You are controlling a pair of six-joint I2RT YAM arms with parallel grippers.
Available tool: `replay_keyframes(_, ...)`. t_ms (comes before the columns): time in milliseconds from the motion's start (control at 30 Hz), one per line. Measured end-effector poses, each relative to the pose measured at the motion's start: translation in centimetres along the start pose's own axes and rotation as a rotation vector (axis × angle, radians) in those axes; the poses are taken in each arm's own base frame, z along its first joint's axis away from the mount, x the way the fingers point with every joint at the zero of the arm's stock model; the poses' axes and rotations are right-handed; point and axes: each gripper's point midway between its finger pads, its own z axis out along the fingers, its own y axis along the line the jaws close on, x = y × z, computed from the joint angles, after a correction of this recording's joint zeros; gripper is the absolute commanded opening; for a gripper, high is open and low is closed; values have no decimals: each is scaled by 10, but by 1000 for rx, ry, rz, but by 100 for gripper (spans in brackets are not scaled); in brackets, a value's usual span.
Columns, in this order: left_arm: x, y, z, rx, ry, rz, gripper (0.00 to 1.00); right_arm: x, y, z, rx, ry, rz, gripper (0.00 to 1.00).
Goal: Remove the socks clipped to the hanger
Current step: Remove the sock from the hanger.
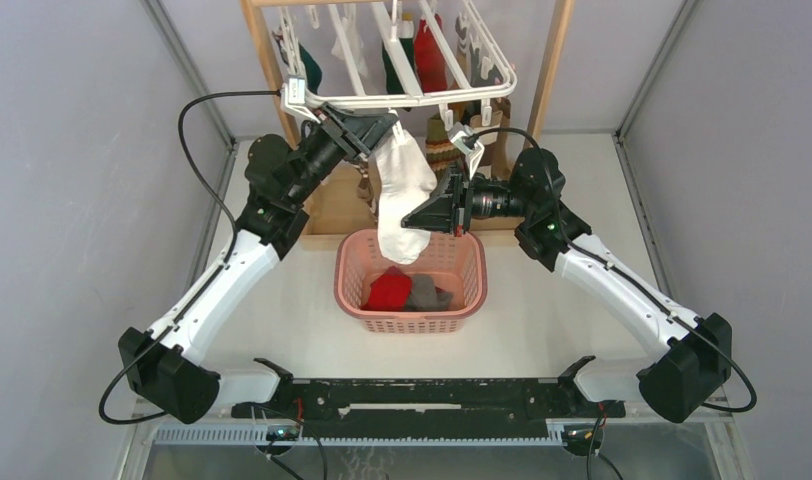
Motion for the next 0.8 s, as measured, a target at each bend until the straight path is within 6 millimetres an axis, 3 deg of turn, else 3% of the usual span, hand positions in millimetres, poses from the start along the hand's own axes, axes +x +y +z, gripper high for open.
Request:
replay_keyframes(367,0,4,1,-11,1,0,22,5,-2,0,8,13,14,0)
replay_keyframes(800,0,7,0,-20,2,0,22,34,-11,-6,37,57,65,0)
